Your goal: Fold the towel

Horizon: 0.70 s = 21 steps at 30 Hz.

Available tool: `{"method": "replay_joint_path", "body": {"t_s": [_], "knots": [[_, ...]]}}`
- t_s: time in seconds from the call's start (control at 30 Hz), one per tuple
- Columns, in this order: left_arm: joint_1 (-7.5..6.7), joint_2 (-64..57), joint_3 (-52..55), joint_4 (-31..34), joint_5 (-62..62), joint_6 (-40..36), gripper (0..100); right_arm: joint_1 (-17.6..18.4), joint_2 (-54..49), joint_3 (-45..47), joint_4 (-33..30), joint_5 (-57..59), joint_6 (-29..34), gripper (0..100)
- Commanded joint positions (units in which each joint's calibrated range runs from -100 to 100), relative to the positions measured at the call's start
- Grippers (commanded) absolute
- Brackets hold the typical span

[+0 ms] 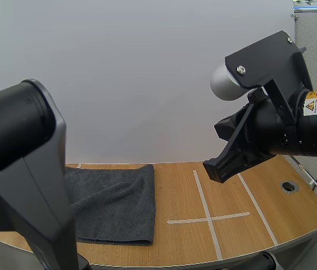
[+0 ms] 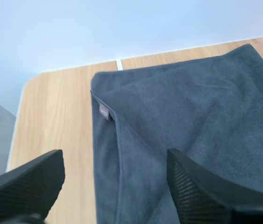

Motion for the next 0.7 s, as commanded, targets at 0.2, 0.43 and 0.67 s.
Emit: {"method": "replay_joint_path", "body": {"t_s": [0.2, 0.43, 0.67], "knots": [[0.05, -13.7, -1.6, -0.4, 2.1, -1.7, 100, -0.2, -0.5, 0.0, 1.4, 0.0, 0.6, 0], [0.05, -15.6, -1.7, -1.7, 2.1, 1.5, 100, -0.2, -0.5, 0.0, 5.7, 0.0, 0.6, 0], [0.05, -15.1, -1.7, -2.7, 2.1, 2.1, 100, -0.2, 0.7, 0.2, 11.6, 0.0, 2.2, 0]]}}
